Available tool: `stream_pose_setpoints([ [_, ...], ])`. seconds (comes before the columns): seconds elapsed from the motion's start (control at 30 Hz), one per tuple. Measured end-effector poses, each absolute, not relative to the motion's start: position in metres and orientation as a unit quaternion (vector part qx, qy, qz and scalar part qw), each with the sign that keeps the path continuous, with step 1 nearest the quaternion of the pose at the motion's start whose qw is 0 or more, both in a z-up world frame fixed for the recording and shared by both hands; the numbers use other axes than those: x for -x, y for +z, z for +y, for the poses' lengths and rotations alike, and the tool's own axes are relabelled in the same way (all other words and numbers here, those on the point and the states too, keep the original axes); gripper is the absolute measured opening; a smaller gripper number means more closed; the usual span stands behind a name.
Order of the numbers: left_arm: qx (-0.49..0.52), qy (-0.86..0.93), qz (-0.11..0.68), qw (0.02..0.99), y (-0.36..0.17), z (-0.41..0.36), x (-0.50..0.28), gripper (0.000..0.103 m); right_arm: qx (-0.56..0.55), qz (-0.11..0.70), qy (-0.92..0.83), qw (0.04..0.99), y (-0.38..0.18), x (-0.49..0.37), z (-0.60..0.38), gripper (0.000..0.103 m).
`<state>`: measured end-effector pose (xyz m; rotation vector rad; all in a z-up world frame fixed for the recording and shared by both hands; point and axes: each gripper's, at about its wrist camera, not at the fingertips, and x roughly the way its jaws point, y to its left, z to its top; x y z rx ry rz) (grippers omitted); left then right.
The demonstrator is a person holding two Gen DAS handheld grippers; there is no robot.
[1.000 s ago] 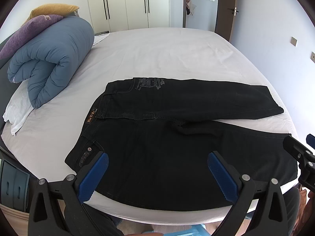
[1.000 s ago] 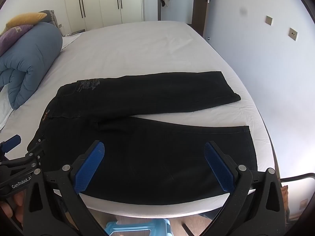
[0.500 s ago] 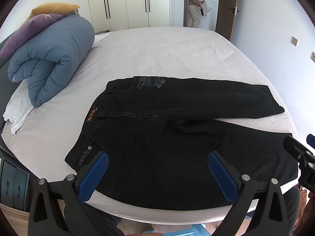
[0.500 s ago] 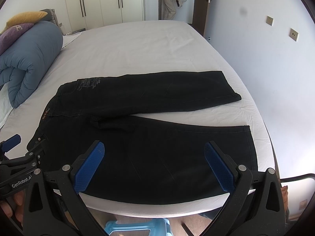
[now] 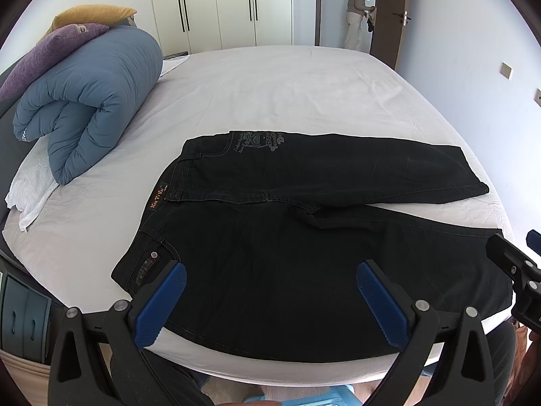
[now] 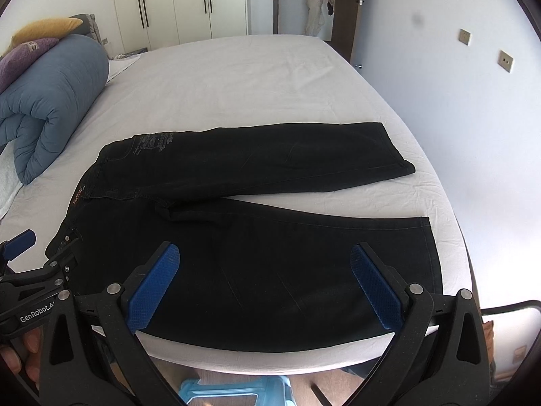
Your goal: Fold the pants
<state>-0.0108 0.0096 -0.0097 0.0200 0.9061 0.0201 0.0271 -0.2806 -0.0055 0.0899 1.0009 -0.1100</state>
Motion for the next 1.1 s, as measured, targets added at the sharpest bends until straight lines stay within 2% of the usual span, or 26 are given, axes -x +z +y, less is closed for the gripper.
stream_pose_setpoints([
  [1.1,-0.009,0.01,0.444,0.896,-0.013,0.011,0.016,0.103,-0.04,0.484,-0.048,0.873,-0.018,-0.021,-0.269,0.103],
])
